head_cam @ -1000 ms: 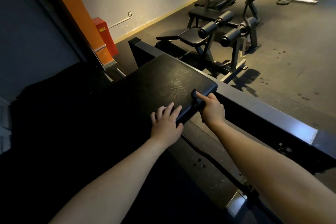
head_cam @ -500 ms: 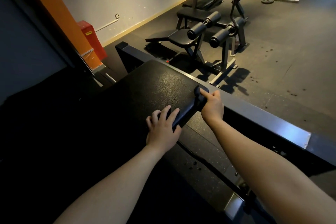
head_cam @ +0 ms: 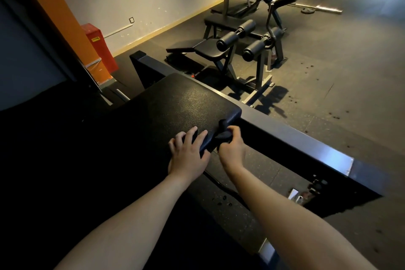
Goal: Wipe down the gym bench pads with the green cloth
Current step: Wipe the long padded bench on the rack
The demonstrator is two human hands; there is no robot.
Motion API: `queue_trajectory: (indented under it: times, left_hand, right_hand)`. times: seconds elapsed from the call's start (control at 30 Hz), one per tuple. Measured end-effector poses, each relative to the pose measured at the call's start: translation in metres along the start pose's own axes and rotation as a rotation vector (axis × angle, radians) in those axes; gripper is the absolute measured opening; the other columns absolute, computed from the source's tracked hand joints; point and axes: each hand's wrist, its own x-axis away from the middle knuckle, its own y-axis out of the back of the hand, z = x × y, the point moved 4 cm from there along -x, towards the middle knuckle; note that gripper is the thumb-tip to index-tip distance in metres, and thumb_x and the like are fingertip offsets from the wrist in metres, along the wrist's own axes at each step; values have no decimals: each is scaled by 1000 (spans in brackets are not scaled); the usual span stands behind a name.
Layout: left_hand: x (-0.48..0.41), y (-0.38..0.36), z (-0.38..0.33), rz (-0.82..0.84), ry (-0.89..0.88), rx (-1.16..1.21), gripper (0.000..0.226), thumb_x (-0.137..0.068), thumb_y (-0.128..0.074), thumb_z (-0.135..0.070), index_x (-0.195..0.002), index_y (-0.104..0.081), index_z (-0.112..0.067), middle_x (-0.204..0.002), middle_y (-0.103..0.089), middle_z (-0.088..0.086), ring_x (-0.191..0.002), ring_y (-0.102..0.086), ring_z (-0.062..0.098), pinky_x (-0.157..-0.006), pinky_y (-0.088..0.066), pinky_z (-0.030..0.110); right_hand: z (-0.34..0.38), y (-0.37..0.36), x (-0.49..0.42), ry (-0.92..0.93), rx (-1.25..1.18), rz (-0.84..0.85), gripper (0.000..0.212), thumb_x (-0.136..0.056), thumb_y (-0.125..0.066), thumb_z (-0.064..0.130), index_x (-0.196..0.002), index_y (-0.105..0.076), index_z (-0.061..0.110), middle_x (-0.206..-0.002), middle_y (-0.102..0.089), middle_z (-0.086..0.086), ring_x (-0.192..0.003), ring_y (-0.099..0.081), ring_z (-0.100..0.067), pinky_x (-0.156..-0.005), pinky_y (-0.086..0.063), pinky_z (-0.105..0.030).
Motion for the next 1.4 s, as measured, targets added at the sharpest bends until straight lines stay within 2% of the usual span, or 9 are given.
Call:
queue_trajectory:
  times: [0.13, 0.3, 0.43, 0.6, 0.9, 1.1, 1.2, 1.3, 1.4]
  left_hand:
    - [0, -2, 2, -19, -24, 21, 60, -92, -53, -47, -150, -40, -36, -158, -33, -1, -136, -28, 27, -113, -21, 52]
    - [1, -2, 3, -21, -26, 31, 59, -94, -52, -47, -150, -39, -37, -159, -31, -3, -139, -26, 25, -116, -21, 53]
    - [-1, -4, 3, -36, -31, 34, 58, -92, -54, -45, -148, -43, -36, -157, -35, -1, -136, -29, 26, -114, -24, 53]
    - [-2, -7, 5, -85, -41, 59, 56, -86, -55, -42, -141, -54, -33, -150, -46, 1, -129, -39, 28, -107, -33, 55]
    - [13, 8, 0, -16, -24, 359, 51, -94, -33, -32, -138, -58, -26, -148, -51, -5, -140, -34, 19, -117, -18, 42]
    - [54, 21, -15, 119, -127, 456, 45, -103, -48, -23, -147, -46, -19, -146, -51, 2, -141, -34, 20, -118, -24, 36]
    - [76, 33, -44, 271, -172, 609, 44, -100, -54, -22, -143, -49, -24, -140, -53, 1, -131, -46, 18, -108, -38, 32]
    - [97, 41, -66, 369, -175, 748, 25, -99, -58, -23, -123, -58, -26, -122, -62, -2, -113, -59, 12, -88, -51, 23]
    - [130, 40, -81, 454, -217, 770, 9, -99, -61, -24, -107, -59, -23, -105, -64, -5, -96, -58, 4, -70, -42, 13]
  right_hand:
    - [-2, -1, 21, 80, -6, 46, 42, -79, -54, 0, -108, -56, 30, -101, -62, 3, -95, -60, -20, -83, -53, -44]
    - [17, 33, -30, -2, -63, -97, 56, -89, -44, -3, -138, -49, 25, -129, -46, -1, -112, -47, -15, -97, -44, -36]
    - [11, 23, -41, -133, -116, 18, 59, -91, -42, -1, -142, -43, 28, -137, -41, -4, -117, -49, -23, -103, -48, -45]
    - [-5, -3, 1, -146, -184, 75, 52, -86, -47, 0, -127, -45, 32, -122, -60, -4, -108, -58, -22, -94, -50, -44]
    - [-21, -15, 47, -65, -97, 466, 46, -71, -60, 12, -105, -60, 43, -104, -70, 3, -96, -68, -25, -83, -56, -57]
    - [0, 42, 96, -107, -152, 366, 37, -90, -54, 1, -120, -55, 22, -112, -63, -5, -99, -63, -18, -85, -56, -33]
    - [-3, 72, 132, -139, -210, 321, 41, -94, -54, 3, -130, -48, 22, -113, -60, -2, -101, -62, -16, -78, -54, -27]
    - [-11, 98, 166, -112, -171, 274, 40, -98, -56, 14, -134, -42, 23, -115, -56, 1, -95, -59, -9, -68, -52, -20]
    - [-22, 132, 205, -89, -106, 226, 31, -99, -56, 19, -128, -44, 21, -114, -57, 1, -92, -59, -6, -61, -48, -13]
